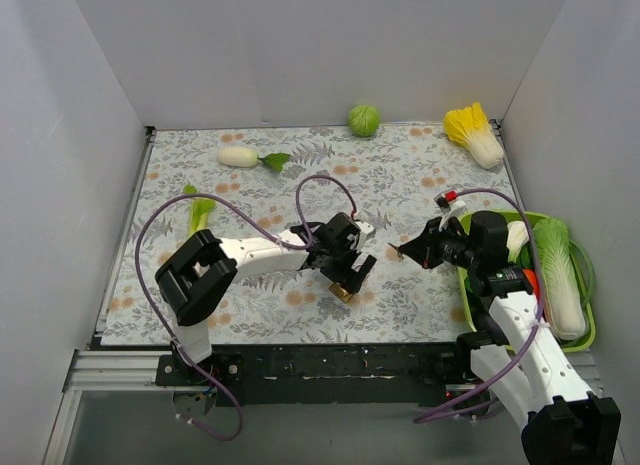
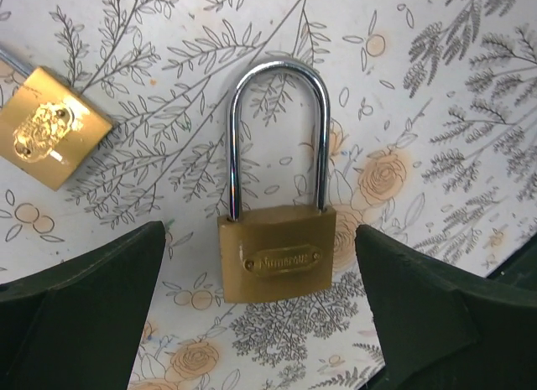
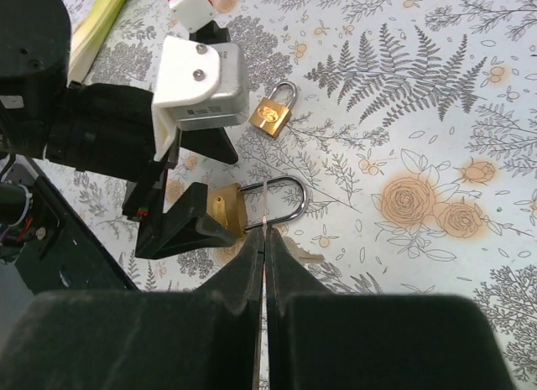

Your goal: Unlock with the key

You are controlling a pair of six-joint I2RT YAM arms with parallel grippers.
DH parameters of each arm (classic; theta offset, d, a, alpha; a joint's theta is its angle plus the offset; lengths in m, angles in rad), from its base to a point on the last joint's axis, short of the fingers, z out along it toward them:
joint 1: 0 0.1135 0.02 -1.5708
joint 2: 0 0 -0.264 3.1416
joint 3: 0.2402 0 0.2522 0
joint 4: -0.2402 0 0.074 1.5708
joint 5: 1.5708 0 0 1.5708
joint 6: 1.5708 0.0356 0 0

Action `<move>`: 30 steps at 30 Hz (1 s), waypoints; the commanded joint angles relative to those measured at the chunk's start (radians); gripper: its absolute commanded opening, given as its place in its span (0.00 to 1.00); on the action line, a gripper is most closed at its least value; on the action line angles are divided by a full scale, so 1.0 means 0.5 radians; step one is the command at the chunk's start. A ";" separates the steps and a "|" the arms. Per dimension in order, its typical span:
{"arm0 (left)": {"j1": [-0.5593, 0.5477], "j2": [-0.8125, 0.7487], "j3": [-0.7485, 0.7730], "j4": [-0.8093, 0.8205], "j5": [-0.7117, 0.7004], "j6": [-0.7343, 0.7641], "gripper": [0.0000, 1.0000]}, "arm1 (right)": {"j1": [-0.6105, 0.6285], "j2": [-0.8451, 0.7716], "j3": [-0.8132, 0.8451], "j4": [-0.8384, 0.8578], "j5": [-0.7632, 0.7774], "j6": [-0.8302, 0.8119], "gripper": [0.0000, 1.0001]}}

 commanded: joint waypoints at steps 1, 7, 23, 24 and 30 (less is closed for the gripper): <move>-0.099 0.074 0.153 -0.137 -0.228 0.075 0.94 | -0.010 -0.076 0.071 -0.067 0.131 -0.028 0.01; -0.197 0.170 0.209 -0.287 -0.434 0.076 0.88 | -0.007 -0.097 0.087 -0.082 0.153 -0.047 0.01; -0.216 0.231 0.150 -0.076 -0.419 -0.206 0.06 | -0.010 -0.192 -0.017 -0.006 0.134 -0.047 0.01; -0.216 0.228 0.159 -0.027 -0.425 -0.252 0.01 | -0.007 -0.229 -0.036 0.007 0.146 -0.034 0.01; -0.084 0.130 0.169 0.273 -0.330 -0.774 0.00 | -0.004 -0.407 -0.250 0.280 0.140 0.079 0.01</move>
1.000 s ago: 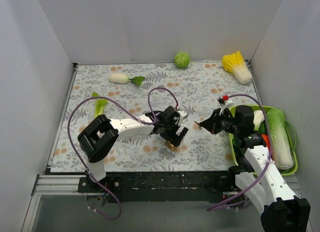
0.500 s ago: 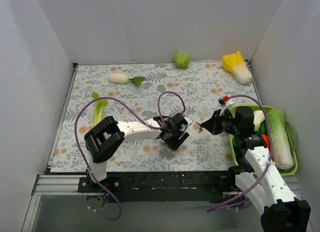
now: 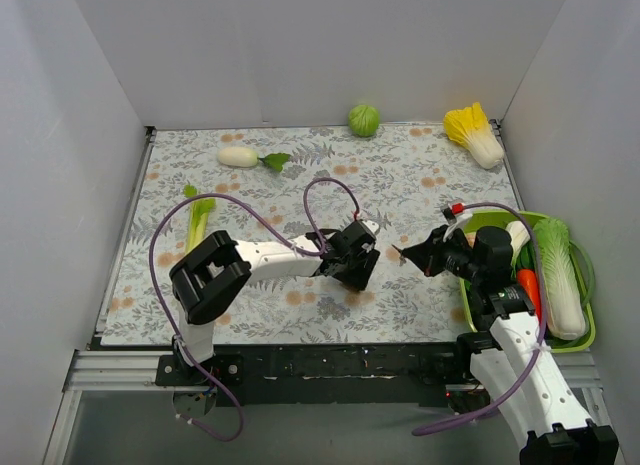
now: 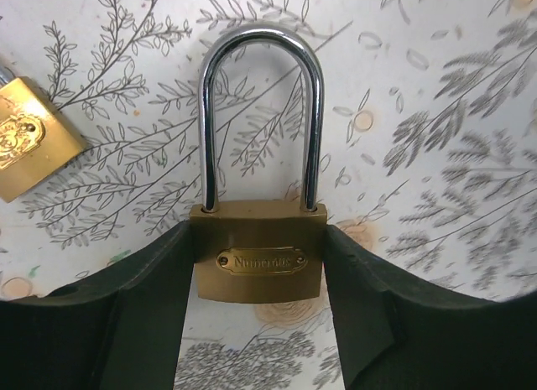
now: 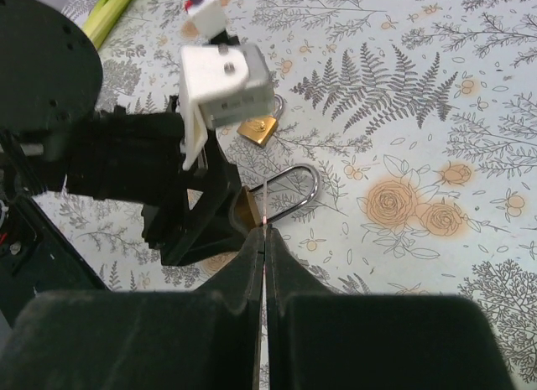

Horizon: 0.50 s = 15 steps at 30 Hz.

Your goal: Unlock with the key

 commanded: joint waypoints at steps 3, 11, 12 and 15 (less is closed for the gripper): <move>0.239 -0.183 -0.138 0.551 0.291 -0.734 0.00 | 0.002 -0.156 -0.160 0.303 0.005 0.086 0.01; 0.460 -0.394 -0.411 1.123 0.516 -1.382 0.00 | 0.216 -0.211 -0.332 0.557 0.051 0.163 0.01; 0.466 -0.413 -0.453 1.208 0.513 -1.498 0.00 | 0.266 -0.199 -0.344 0.585 0.118 0.169 0.01; 0.485 -0.486 -0.536 1.389 0.506 -1.752 0.00 | 0.532 -0.144 -0.372 0.677 0.345 0.157 0.01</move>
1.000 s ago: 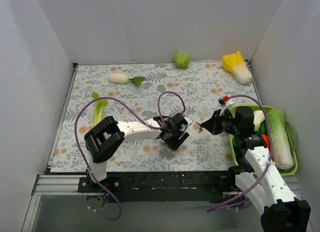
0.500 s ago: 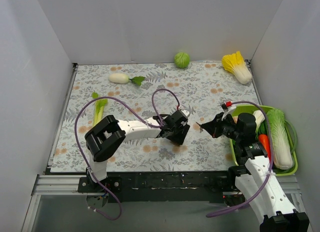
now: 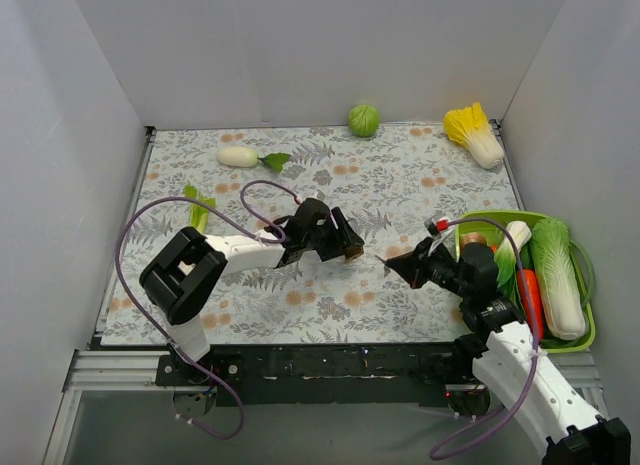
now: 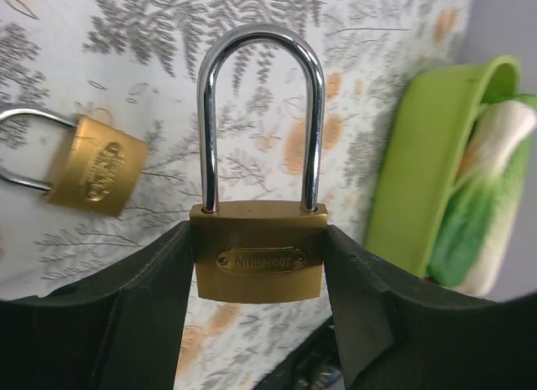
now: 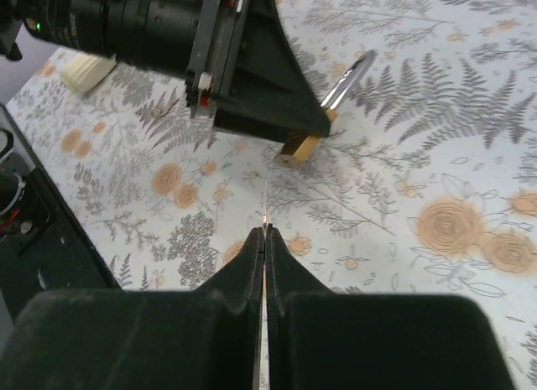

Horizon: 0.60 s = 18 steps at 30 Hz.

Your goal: Unlock with the key

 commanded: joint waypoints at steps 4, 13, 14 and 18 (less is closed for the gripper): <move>-0.001 -0.353 -0.266 0.721 0.097 -0.775 0.00 | 0.575 0.143 -0.065 0.379 0.554 0.012 0.01; -0.001 -0.491 -0.460 0.930 0.027 -1.086 0.00 | 0.894 0.416 -0.118 0.833 1.002 0.042 0.01; -0.001 -0.512 -0.472 0.936 0.009 -1.126 0.00 | 0.924 0.434 -0.115 0.857 1.063 0.045 0.01; -0.001 -0.561 -0.561 0.961 -0.050 -1.181 0.00 | 0.986 0.480 -0.108 0.925 1.238 0.042 0.01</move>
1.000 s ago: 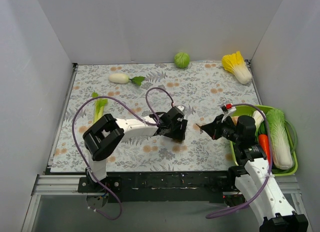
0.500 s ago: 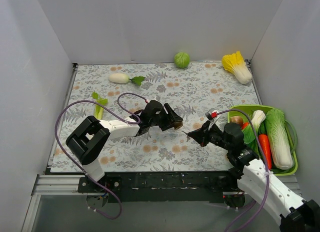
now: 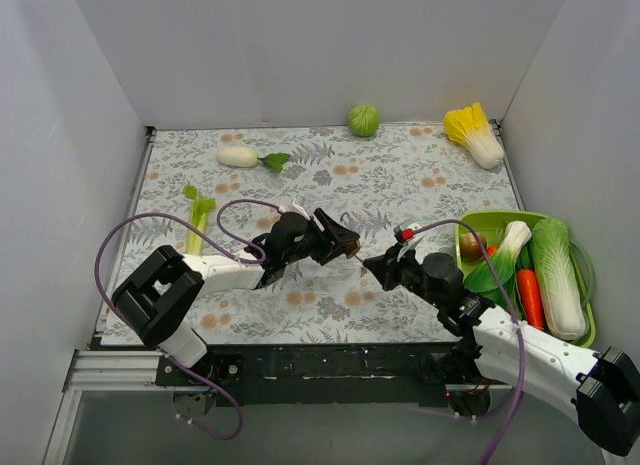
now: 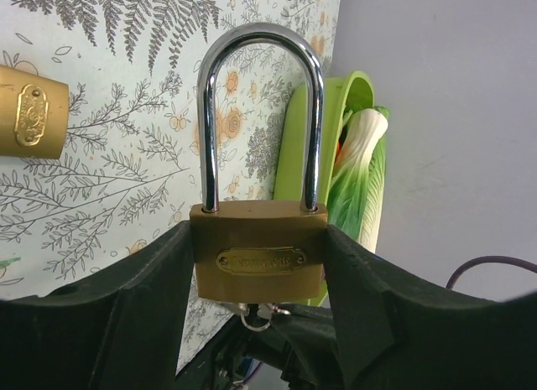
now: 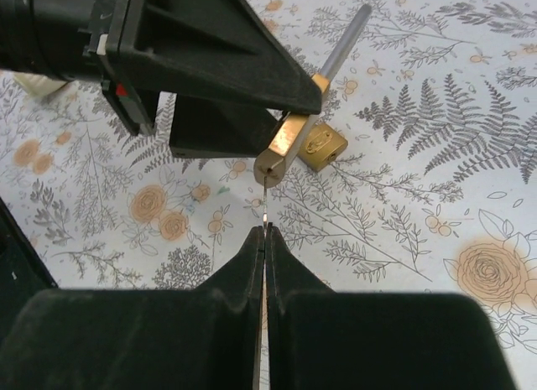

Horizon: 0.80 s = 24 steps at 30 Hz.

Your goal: Unlock with the key

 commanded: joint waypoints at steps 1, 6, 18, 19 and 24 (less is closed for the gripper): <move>0.004 -0.200 -0.051 0.207 -0.085 -0.630 0.00 | 0.074 0.022 0.010 0.279 0.297 0.006 0.01; 0.004 -0.209 -0.063 0.234 -0.088 -0.643 0.00 | 0.098 0.084 0.019 0.304 0.353 0.013 0.01; 0.000 -0.228 -0.103 0.280 -0.103 -0.704 0.00 | 0.242 0.154 -0.018 0.528 0.571 -0.027 0.01; 0.000 -0.231 -0.103 0.277 -0.109 -0.707 0.00 | 0.273 0.157 -0.021 0.543 0.595 -0.036 0.01; 0.000 -0.258 -0.128 0.293 -0.137 -0.747 0.00 | 0.331 0.231 -0.002 0.599 0.684 -0.085 0.01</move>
